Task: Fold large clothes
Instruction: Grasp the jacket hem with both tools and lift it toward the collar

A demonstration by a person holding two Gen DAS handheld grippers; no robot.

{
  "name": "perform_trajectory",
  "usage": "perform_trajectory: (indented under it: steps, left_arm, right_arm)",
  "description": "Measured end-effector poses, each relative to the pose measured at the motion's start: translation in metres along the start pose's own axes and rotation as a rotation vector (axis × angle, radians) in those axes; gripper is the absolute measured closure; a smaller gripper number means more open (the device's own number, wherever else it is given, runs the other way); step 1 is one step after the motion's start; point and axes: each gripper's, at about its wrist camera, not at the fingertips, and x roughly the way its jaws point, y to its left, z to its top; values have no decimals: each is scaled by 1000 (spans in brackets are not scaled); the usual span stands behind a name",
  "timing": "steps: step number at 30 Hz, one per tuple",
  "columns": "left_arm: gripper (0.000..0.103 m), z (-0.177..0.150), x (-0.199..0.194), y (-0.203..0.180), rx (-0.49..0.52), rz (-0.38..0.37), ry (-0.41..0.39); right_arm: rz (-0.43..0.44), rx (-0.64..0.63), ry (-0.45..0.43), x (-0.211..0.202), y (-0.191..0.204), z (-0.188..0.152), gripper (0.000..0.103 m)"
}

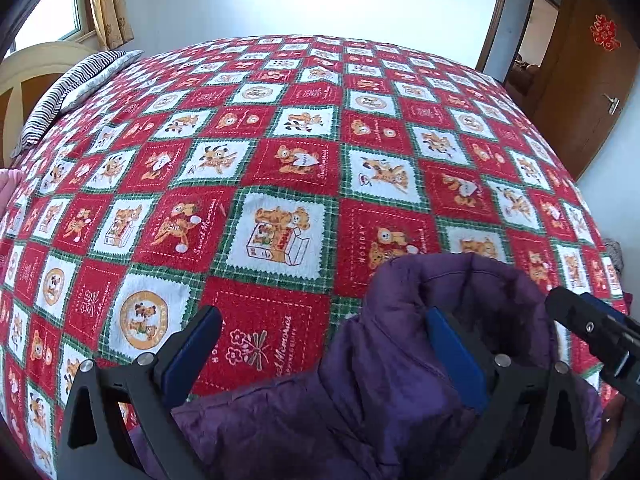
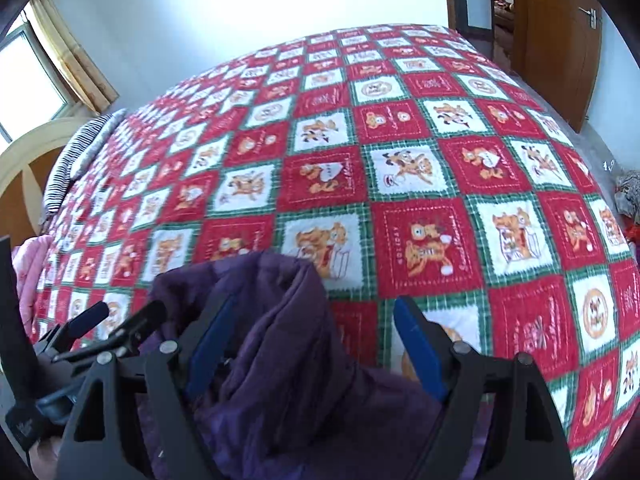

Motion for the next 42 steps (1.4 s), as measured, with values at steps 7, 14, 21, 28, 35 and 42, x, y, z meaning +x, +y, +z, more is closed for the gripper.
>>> perform_trajectory:
  steps: [7,14,21,28,35,42]
  left_arm:
    - [1,-8,2,-10,58,-20,-3]
    - [3,-24,-2,-17,125,-38,15]
    - [45,-49,-37,27,153,-103,10]
    - [45,-80,-42,71,139,-63,43]
    - [42,-56,-80,60,49,-190,-120]
    - [58,-57,-34,28,127,-116,-23]
  right_arm:
    - [24,-19,69,21,-6,-5,26]
    - [-6,-132,90,4,-8,-26,85]
    - [-28,-219,19,-41,-21,-51,90]
    - [-63,-232,36,-37,-43,-85,91]
    - [-56,-221,12,-38,-56,-95,91]
    - [-53,-207,-26,-42,-55,-97,91]
